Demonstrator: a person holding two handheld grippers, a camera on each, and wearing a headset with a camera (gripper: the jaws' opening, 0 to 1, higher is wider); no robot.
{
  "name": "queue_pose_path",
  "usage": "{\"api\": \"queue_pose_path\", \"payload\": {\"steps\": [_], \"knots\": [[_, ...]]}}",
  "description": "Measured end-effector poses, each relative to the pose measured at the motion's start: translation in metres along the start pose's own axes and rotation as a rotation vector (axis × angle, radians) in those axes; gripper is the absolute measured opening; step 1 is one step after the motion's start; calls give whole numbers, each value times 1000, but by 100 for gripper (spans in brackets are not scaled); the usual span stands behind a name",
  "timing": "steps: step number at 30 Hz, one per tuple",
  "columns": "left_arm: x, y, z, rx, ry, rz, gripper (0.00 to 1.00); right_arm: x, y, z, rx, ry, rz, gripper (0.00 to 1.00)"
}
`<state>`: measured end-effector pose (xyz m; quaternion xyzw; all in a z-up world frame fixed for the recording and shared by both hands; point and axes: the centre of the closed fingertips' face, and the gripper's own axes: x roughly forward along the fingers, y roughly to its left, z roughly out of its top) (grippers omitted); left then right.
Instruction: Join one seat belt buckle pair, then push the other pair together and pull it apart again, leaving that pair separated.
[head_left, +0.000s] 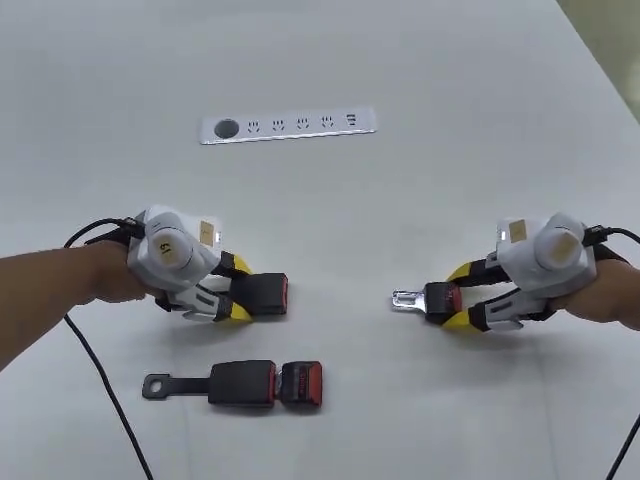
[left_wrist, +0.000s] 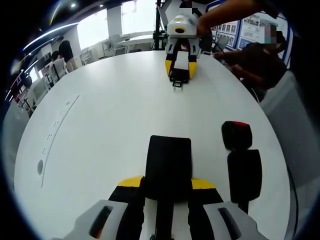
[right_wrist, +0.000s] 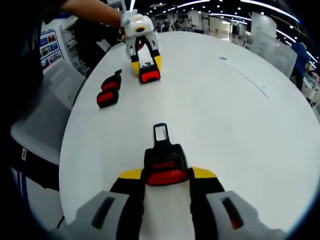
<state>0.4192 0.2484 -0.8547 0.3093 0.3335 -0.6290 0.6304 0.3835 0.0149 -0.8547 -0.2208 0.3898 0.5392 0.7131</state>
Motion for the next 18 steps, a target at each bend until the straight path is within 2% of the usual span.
{"api": "queue_pose_path", "payload": {"steps": [5, 6, 7, 8, 9, 11, 12, 14, 17, 18], "knots": [[0, -1, 0, 18, 7, 0, 34, 1, 1, 2, -15, 2, -2, 36], [0, 0, 0, 5, 14, 2, 34, 1, 1, 1, -50, 13, -11, 36], [0, 1, 0, -4, 18, 2, 34, 0, -1, 2, -141, 29, -43, 36], [0, 1, -1, -21, 24, 8, 35, 1, 0, 5, -162, 11, -59, 37], [-1, -1, -1, -49, 24, -1, 38, 2, 4, 5, -123, 6, -53, 39], [-1, -9, 0, -99, 13, -29, 47, 3, 6, 10, -66, -31, -54, 53], [-4, -11, 0, -91, 22, -27, 53, 1, -3, 15, -57, -66, -93, 59], [-8, -12, 1, -99, 8, -18, 55, -2, -9, 18, -36, -84, -137, 62], [-14, -8, 8, -162, -28, 32, 63, -8, -17, 28, 42, -157, -205, 66], [-17, -7, 13, -180, -54, 54, 68, -11, -21, 31, 82, -185, -240, 68]]}}
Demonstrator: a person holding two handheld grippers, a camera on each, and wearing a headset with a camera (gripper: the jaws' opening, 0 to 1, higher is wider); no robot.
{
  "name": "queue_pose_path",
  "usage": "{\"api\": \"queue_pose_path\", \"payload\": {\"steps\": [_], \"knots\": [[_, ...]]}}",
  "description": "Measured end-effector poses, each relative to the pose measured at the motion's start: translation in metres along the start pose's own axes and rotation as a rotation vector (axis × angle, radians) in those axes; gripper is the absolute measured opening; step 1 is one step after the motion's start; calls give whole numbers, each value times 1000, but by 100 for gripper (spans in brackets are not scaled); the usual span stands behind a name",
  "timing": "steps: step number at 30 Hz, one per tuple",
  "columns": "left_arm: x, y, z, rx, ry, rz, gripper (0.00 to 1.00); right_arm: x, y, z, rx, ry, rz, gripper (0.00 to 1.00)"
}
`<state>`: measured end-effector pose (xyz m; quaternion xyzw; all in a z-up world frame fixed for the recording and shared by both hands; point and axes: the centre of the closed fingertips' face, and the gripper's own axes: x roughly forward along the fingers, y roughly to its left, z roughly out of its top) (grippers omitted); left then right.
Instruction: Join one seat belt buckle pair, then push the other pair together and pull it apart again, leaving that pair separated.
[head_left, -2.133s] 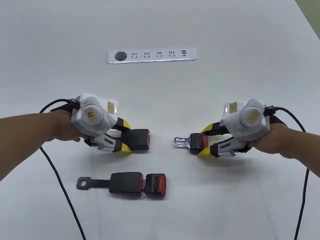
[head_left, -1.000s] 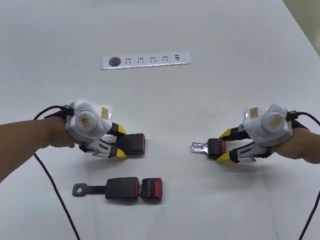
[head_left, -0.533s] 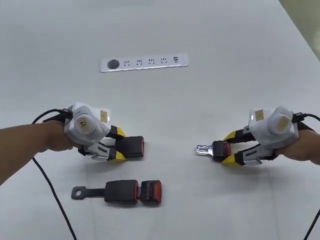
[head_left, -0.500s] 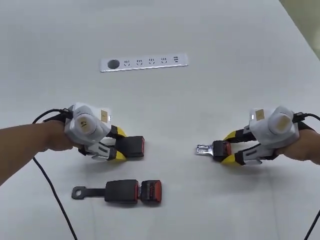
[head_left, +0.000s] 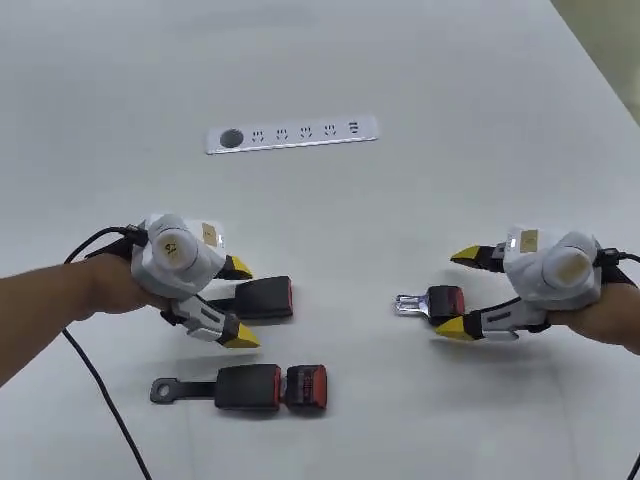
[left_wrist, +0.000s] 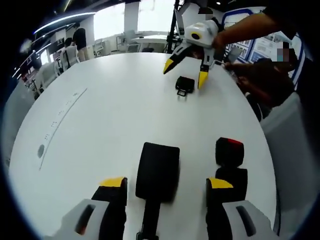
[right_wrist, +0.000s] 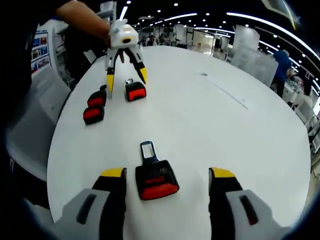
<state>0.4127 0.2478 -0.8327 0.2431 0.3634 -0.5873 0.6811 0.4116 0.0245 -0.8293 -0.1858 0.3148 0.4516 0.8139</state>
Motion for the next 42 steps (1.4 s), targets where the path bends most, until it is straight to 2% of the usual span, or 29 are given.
{"api": "queue_pose_path", "payload": {"steps": [2, 3, 4, 5, 7, 8, 13, 15, 17, 21, 23, 24, 25, 27, 28, 32, 34, 39, 42], "knots": [[-5, 0, 4, -54, -16, 30, 73, -3, -7, 6, 68, -42, -77, 72], [-8, 4, 5, -133, -19, 76, 75, -5, -10, 10, 114, -71, -124, 72], [-9, 6, 7, -174, -36, 102, 77, -6, -11, 13, 149, -99, -157, 74], [-11, 6, 10, -205, -66, 114, 80, -7, -9, 16, 164, -121, -168, 75], [-19, 6, 22, -258, -165, 168, 89, -9, -11, 16, 145, -132, -237, 80], [-21, 5, 24, -263, -176, 176, 91, -8, -8, 16, 149, -130, -239, 82], [-48, 4, 19, -316, -219, 307, 100, -12, 7, 22, 187, -167, -268, 86], [-55, 3, 10, -340, -229, 314, 100, -15, 12, 26, 186, -177, -274, 89], [-66, 0, 4, -362, -240, 351, 100, -18, 15, 30, 183, -194, -288, 91], [-86, -13, 1, -402, -282, 400, 100, -22, 25, 38, 182, -212, -295, 92], [-93, -12, -9, -414, -290, 428, 100, -25, 30, 43, 198, -236, -298, 93], [-102, -17, -11, -451, -315, 447, 100, -27, 33, 46, 199, -245, -301, 93], [-105, -17, -11, -461, -324, 457, 100, -27, 35, 47, 200, -251, -301, 93], [-121, -23, -13, -499, -387, 510, 100, -28, 42, 50, 202, -256, -295, 95], [-125, -28, -13, -503, -402, 518, 100, -29, 45, 51, 199, -259, -295, 95], [-136, -48, -28, -524, -389, 531, 100, -31, 59, 54, 197, -270, -288, 96], [-143, -58, -32, -527, -401, 538, 100, -33, 67, 56, 200, -281, -276, 97], [-153, -75, -42, -487, -396, 533, 100, -38, 88, 57, 191, -284, -264, 99], [-159, -86, -52, -466, -390, 525, 100, -40, 101, 55, 174, -260, -266, 99]]}}
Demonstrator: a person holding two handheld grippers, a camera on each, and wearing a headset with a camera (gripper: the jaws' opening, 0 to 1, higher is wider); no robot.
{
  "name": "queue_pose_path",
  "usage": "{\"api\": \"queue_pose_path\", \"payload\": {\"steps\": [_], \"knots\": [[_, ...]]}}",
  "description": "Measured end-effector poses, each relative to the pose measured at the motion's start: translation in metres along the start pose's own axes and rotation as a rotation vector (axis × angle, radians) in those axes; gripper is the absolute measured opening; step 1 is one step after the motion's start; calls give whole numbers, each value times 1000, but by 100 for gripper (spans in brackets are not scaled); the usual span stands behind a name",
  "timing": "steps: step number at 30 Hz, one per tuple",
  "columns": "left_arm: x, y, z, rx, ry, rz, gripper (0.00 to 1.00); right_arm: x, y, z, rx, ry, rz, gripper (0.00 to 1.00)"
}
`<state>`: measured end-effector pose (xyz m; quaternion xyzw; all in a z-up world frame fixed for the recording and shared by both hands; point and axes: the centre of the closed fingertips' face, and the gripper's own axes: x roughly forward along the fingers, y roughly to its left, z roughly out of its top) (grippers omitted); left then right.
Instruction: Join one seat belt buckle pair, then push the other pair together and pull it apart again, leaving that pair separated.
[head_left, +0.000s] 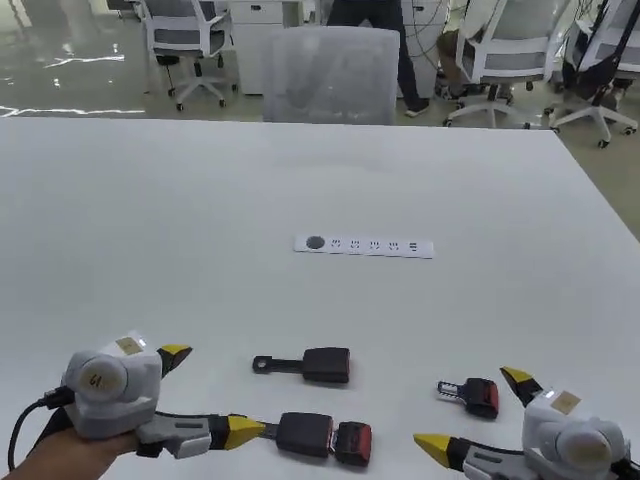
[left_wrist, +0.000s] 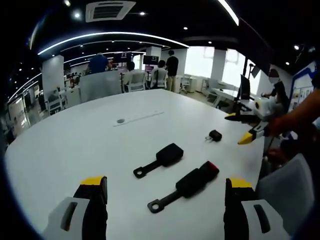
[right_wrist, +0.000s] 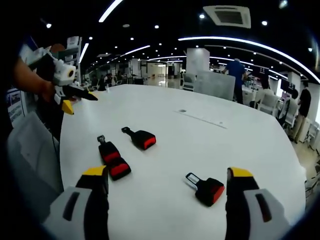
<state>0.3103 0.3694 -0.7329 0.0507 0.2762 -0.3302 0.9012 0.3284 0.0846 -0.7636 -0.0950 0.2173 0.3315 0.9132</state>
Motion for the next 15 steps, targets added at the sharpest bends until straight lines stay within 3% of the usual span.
{"api": "queue_pose_path", "payload": {"steps": [7, 15], "knots": [[-28, 13, -5, -34, -72, -1, 100, -24, 13, 9, 10, -14, -65, 100], [-48, 14, -16, -44, -104, -12, 100, -46, 24, 1, 19, -4, -113, 100]]}}
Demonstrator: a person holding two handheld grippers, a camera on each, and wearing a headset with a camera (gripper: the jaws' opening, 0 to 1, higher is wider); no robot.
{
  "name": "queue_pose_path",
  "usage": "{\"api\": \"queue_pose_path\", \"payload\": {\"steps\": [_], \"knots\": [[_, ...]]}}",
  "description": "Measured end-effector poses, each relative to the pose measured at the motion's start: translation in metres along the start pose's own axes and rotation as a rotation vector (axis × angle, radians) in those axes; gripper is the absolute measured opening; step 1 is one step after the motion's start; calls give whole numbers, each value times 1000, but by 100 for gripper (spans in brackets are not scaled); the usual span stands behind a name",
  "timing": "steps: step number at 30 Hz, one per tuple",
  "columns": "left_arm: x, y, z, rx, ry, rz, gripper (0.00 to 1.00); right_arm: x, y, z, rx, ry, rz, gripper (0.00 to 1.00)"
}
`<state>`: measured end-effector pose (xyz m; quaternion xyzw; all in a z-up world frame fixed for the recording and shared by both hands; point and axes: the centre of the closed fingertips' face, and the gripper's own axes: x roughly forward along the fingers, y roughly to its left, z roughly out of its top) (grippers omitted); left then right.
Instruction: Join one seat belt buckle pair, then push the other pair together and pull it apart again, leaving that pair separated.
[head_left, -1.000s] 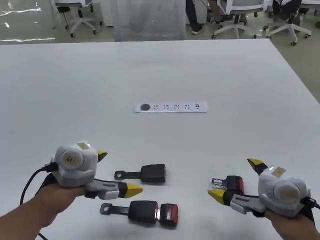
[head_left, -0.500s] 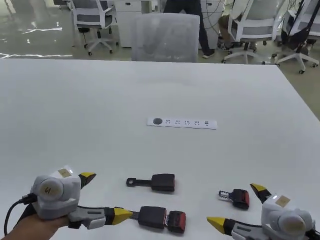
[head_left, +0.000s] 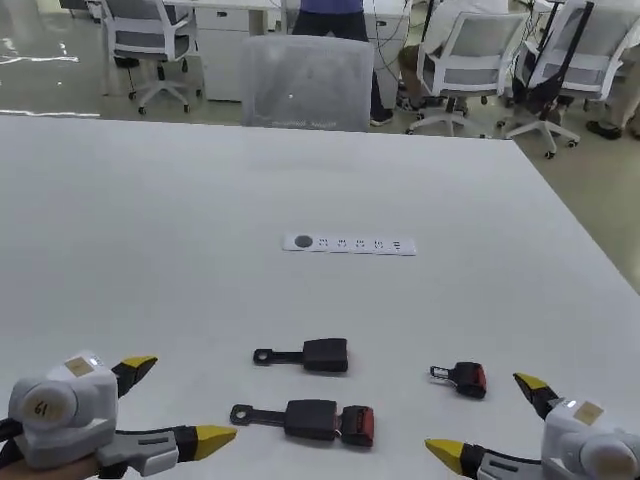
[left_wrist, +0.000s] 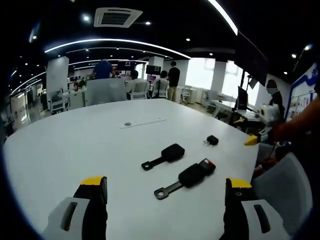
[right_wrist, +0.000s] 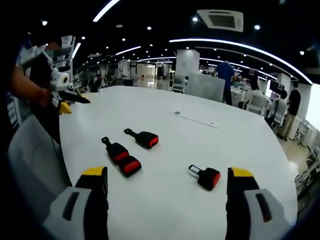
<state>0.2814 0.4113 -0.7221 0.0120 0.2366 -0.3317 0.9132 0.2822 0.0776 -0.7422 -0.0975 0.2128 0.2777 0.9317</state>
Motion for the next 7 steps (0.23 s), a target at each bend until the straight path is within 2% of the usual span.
{"api": "queue_pose_path", "payload": {"steps": [4, 7], "knots": [[-4, -10, 4, 11, -9, -28, 100, -8, 7, -7, -2, 21, -2, 100], [-5, -13, 5, 9, -13, -43, 100, -12, 11, -9, -9, 28, -2, 100]]}}
